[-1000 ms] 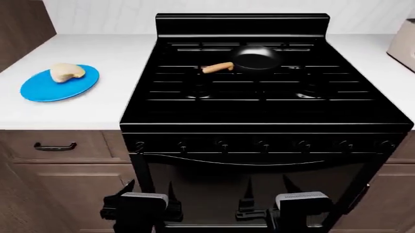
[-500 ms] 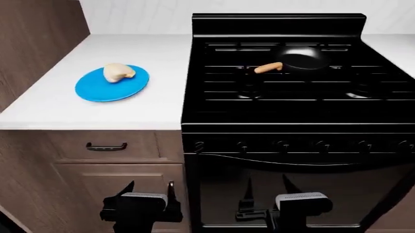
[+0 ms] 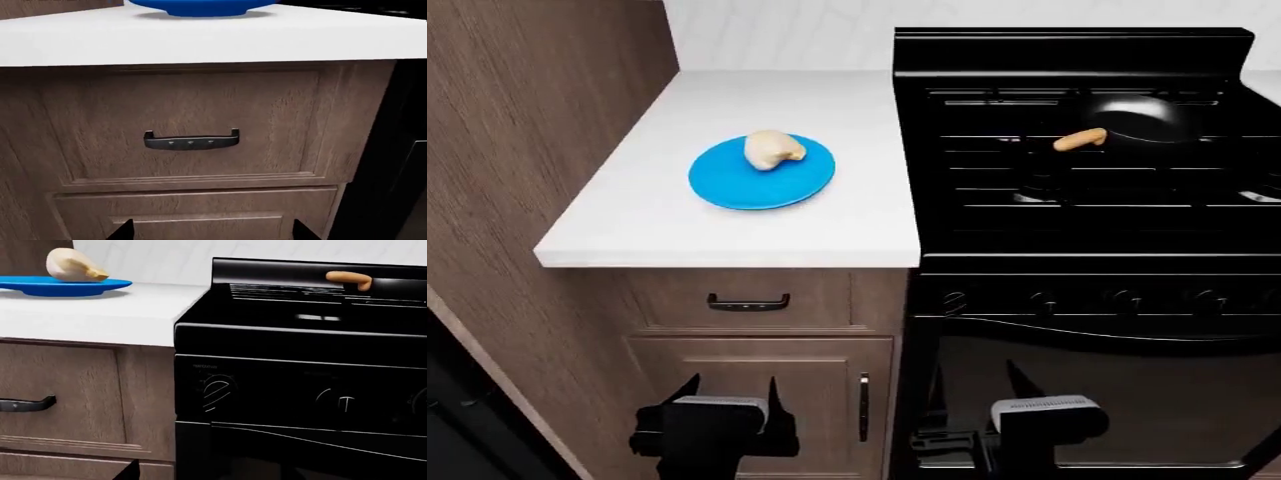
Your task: Frozen meat rests on a plate on the counter. Retrieve the meat and place it in a pot on a burner. Then turn the burner on.
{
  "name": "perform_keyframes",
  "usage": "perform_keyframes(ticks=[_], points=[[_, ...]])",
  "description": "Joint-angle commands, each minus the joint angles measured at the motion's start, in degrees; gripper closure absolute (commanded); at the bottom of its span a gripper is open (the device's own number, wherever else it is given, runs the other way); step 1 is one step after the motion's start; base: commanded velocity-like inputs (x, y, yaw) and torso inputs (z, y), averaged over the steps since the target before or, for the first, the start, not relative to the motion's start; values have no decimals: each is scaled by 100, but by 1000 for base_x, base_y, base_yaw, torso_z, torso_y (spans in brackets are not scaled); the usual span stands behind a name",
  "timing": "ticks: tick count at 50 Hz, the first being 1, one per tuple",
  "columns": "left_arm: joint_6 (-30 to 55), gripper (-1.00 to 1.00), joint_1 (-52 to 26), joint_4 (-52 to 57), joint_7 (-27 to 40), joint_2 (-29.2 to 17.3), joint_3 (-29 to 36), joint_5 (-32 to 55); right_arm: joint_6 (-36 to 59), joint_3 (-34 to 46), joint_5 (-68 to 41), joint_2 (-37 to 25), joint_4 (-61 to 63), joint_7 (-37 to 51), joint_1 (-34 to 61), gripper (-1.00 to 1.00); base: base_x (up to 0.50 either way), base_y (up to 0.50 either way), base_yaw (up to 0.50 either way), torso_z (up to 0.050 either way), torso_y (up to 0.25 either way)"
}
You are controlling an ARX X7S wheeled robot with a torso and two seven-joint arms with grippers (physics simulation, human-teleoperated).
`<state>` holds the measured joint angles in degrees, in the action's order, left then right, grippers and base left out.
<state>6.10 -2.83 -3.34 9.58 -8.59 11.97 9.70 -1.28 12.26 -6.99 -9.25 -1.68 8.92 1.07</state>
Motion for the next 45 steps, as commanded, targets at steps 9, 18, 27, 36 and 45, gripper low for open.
perform_keyframes(ticks=[9,18,27,36,45], points=[[2420,-100,-431,2353,73,-559,-221,926,2465,-109,-165,-460,2335,340,118,-100,0,0,0,0,0],[5137,-100,-1412,4135,508,-802,-998,2436,5142,-752,-1308,-648,4348,404,1058,-100,0,0,0,0,0],[6840,-100,-2698,4630,916,-911,-1505,3408,6342,-1452,-2248,-714,5262,283,1896,-100,0,0,0,0,0],[7367,-100,-3233,4574,1062,-866,-1670,3729,6540,-1679,-2641,-815,5554,118,2134,-100,307,0,0,0,0],[8369,-100,-3929,4660,2187,-768,-2324,5223,7845,-2189,-3549,-941,6102,320,3013,-100,500,0,0,0,0]])
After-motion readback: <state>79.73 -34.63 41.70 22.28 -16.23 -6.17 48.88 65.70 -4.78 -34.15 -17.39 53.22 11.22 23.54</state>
